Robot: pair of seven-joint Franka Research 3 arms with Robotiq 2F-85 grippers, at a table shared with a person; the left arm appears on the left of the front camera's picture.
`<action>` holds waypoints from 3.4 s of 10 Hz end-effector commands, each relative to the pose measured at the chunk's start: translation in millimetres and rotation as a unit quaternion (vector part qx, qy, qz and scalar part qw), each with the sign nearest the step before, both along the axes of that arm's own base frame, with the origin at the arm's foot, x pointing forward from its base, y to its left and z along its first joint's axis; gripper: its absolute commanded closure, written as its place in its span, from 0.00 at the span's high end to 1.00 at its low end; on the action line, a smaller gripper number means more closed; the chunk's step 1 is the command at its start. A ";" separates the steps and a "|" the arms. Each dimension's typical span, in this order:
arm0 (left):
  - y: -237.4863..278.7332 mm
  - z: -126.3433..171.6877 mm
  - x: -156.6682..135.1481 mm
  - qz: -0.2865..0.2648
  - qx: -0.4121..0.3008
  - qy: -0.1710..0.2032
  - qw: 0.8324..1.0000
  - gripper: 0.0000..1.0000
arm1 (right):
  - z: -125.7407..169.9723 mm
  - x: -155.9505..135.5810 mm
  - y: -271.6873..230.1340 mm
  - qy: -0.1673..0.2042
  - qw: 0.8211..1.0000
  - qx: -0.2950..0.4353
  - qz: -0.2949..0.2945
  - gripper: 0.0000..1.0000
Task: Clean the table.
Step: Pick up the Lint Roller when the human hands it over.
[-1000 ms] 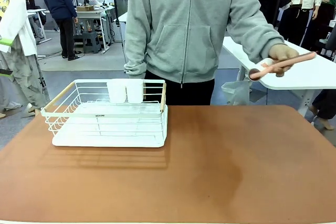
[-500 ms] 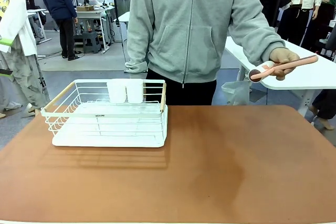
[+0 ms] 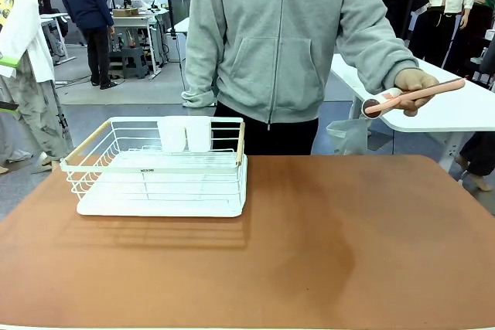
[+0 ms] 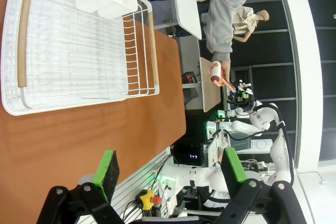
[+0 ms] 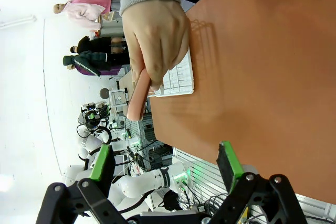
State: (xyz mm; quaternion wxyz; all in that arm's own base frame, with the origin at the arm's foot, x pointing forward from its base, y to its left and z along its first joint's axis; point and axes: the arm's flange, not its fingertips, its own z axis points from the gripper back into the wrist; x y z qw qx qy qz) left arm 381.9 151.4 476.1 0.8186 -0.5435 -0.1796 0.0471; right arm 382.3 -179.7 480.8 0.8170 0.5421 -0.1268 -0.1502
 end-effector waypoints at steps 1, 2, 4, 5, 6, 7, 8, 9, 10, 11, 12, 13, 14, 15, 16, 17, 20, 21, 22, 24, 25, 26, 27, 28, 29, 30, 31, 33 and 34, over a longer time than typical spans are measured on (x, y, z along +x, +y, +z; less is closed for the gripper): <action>1.1 0.7 -1.2 0.000 -0.005 -0.005 1.000 1.00 | 2.0 -2.2 1.5 -0.009 1.000 0.005 0.001 1.00; 1.1 0.7 -1.2 0.000 -0.005 -0.005 1.000 1.00 | 2.0 -2.2 1.5 -0.009 1.000 0.005 0.001 1.00; 1.1 0.7 -1.2 0.000 -0.005 -0.005 1.000 1.00 | 9.7 -4.2 8.5 -0.001 1.000 -0.010 -0.005 1.00; 1.1 0.7 -1.2 0.000 -0.005 -0.005 1.000 1.00 | 17.5 -3.1 19.5 0.026 0.997 -0.028 -0.061 1.00; 1.1 0.7 -1.2 0.000 -0.005 -0.005 1.000 1.00 | 26.3 -5.4 32.1 0.065 0.993 -0.042 -0.087 1.00; 1.1 0.7 -1.2 0.000 -0.005 -0.005 1.000 1.00 | 37.5 -8.6 47.1 0.114 0.986 -0.047 -0.110 1.00; 1.1 0.7 -1.2 0.000 -0.005 -0.005 1.000 1.00 | 44.1 -7.6 60.2 0.141 0.977 -0.060 -0.147 1.00; 1.1 0.7 -1.2 0.000 -0.005 -0.005 1.000 1.00 | 49.1 -4.2 74.1 0.163 0.972 -0.055 -0.161 1.00; 1.1 0.7 -1.2 0.000 -0.005 -0.005 1.000 1.00 | 49.8 2.5 87.8 0.180 0.967 -0.054 -0.171 1.00; 1.1 0.7 -1.2 0.000 -0.005 -0.005 1.000 1.00 | 47.3 10.6 100.6 0.183 0.966 -0.050 -0.177 1.00; 1.1 0.7 -1.2 0.000 -0.005 -0.005 1.000 1.00 | 45.1 18.0 108.4 0.182 0.966 -0.048 -0.175 1.00; 1.1 0.7 -1.2 0.000 -0.005 -0.005 1.000 1.00 | 42.0 23.5 114.0 0.178 0.966 -0.045 -0.180 1.00; 1.1 0.7 -1.2 0.000 -0.005 -0.005 1.000 1.00 | 40.0 24.8 118.5 0.167 0.969 -0.044 -0.176 1.00; 1.1 0.7 -1.2 0.000 -0.005 -0.005 1.000 1.00 | 38.6 24.5 123.1 0.159 0.971 -0.039 -0.176 1.00; 1.1 0.7 -1.2 0.000 -0.005 -0.005 1.000 1.00 | 36.4 25.7 125.7 0.155 0.971 -0.038 -0.181 1.00; 1.1 0.7 -1.2 0.000 -0.005 -0.005 1.000 1.00 | 34.3 28.1 126.7 0.151 0.970 -0.028 -0.189 1.00; 1.1 0.7 -1.2 0.000 -0.005 -0.005 1.000 1.00 | 30.0 32.5 134.1 0.127 0.973 -0.033 -0.192 1.00; 1.1 0.7 -1.2 0.000 -0.005 -0.005 1.000 1.00 | 29.5 32.4 134.8 0.125 0.973 -0.031 -0.191 1.00; 1.1 0.7 -1.2 0.000 -0.005 -0.005 1.000 1.00 | 28.4 33.2 134.4 0.123 0.974 -0.028 -0.189 1.00; 1.1 0.7 -1.2 0.000 -0.005 -0.005 1.000 1.00 | 21.7 34.4 138.9 0.112 0.974 -0.038 -0.192 1.00; 1.1 0.7 -1.2 0.000 -0.005 -0.005 1.000 1.00 | 20.8 33.2 140.9 0.108 0.975 -0.036 -0.192 1.00; 1.1 0.7 -1.2 0.000 -0.005 -0.005 1.000 1.00 | 18.7 31.4 143.0 0.102 0.974 -0.041 -0.198 1.00; 1.1 0.7 -1.2 0.000 -0.005 -0.005 1.000 1.00 | 17.1 30.1 144.2 0.102 0.974 -0.040 -0.196 1.00; 1.1 0.7 -1.2 0.000 -0.005 -0.005 1.000 1.00 | 16.4 29.9 144.8 0.098 0.974 -0.043 -0.199 1.00; 1.1 0.7 -1.2 0.000 -0.005 -0.005 1.000 1.00 | 16.1 30.2 144.9 0.099 0.974 -0.042 -0.197 1.00; 1.1 0.7 -1.2 0.000 -0.005 -0.005 1.000 1.00 | 16.8 31.3 144.3 0.097 0.975 -0.040 -0.198 0.87; 1.1 0.7 -1.2 0.000 -0.005 -0.005 1.000 1.00 | 17.5 31.0 144.0 0.091 0.975 -0.039 -0.200 0.40; 1.1 0.7 -1.2 0.000 -0.005 -0.005 1.000 1.00 | 18.4 32.4 141.8 0.089 0.974 -0.042 -0.203 0.00; 1.1 0.7 -1.2 0.000 -0.005 -0.005 1.000 1.00 | 18.9 32.7 140.3 0.089 0.974 -0.039 -0.202 0.00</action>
